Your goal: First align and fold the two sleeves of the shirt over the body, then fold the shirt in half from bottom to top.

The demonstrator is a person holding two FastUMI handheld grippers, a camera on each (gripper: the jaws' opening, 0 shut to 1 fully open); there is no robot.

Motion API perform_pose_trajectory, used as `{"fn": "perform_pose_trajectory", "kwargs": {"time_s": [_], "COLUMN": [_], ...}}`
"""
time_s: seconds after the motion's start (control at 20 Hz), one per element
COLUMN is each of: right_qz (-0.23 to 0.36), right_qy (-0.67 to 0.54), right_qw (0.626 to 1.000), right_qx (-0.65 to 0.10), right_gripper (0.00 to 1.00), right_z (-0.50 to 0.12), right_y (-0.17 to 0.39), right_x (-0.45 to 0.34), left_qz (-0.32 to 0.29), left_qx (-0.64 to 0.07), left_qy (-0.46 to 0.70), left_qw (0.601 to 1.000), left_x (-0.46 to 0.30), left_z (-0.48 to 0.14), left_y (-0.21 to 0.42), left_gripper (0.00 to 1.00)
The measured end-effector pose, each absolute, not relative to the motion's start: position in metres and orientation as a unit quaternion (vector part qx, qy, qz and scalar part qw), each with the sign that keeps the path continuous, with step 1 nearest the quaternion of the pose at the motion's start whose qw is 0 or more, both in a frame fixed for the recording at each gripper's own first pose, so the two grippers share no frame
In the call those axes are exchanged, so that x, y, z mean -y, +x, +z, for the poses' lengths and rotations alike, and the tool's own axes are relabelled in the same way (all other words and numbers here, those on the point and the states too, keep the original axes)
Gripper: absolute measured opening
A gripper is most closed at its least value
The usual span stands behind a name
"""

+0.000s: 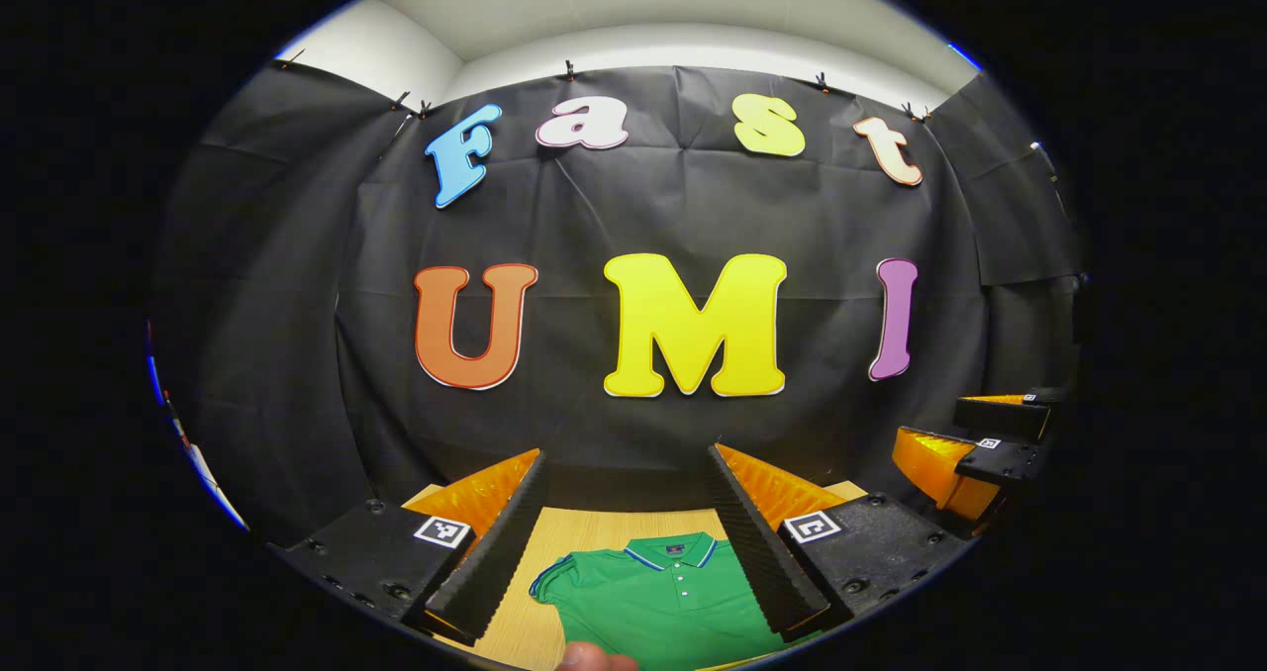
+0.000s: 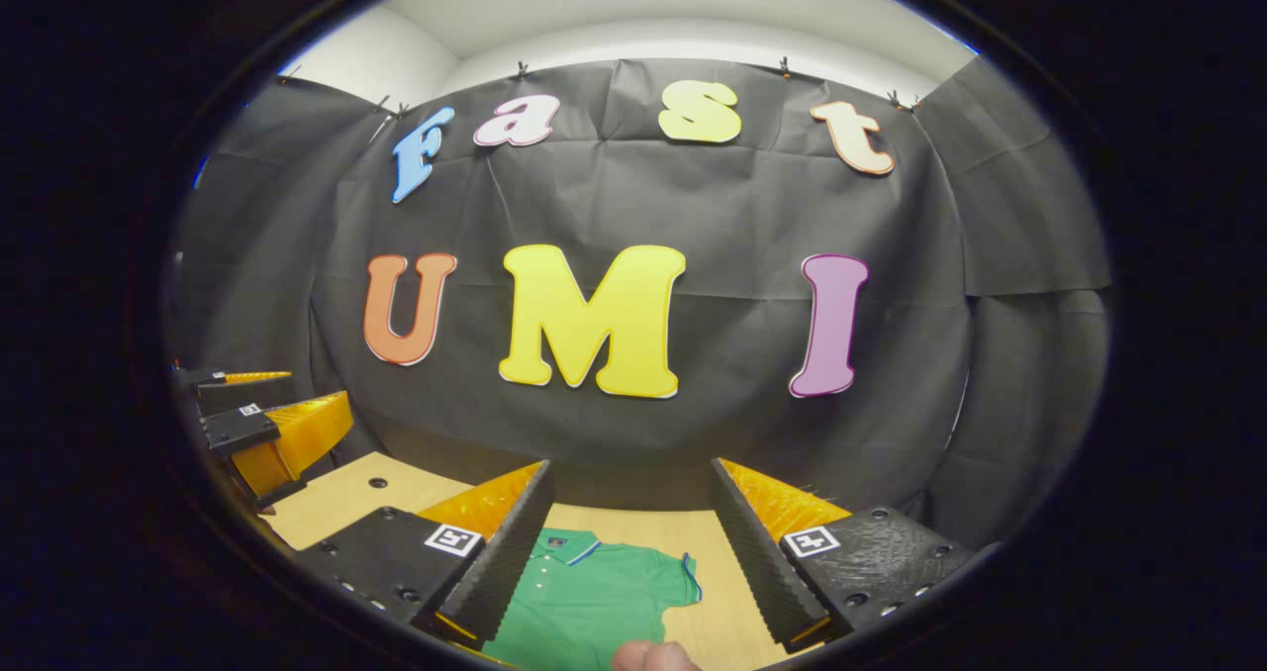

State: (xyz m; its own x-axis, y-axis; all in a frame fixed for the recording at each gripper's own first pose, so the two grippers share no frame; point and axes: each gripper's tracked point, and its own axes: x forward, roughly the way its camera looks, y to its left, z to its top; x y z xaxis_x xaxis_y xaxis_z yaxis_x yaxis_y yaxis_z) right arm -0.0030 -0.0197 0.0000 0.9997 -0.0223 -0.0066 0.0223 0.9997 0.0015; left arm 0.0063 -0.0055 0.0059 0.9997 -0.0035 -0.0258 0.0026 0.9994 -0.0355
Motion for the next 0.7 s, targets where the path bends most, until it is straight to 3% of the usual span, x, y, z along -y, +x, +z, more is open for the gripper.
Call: {"fn": "perform_pose_trajectory", "kwargs": {"time_s": [0.7], "right_qz": [-0.028], "right_qy": [-0.002], "right_qw": [0.999], "right_qx": [-0.026], "right_gripper": [0.95], "right_z": [-0.014], "right_y": [0.002], "right_x": [0.044], "left_qz": [-0.006], "left_qx": [-0.004], "left_qy": [-0.011], "left_qw": [1.000], "left_x": [0.015], "left_z": [0.003], "left_y": [0.008], "left_gripper": [0.99]}}
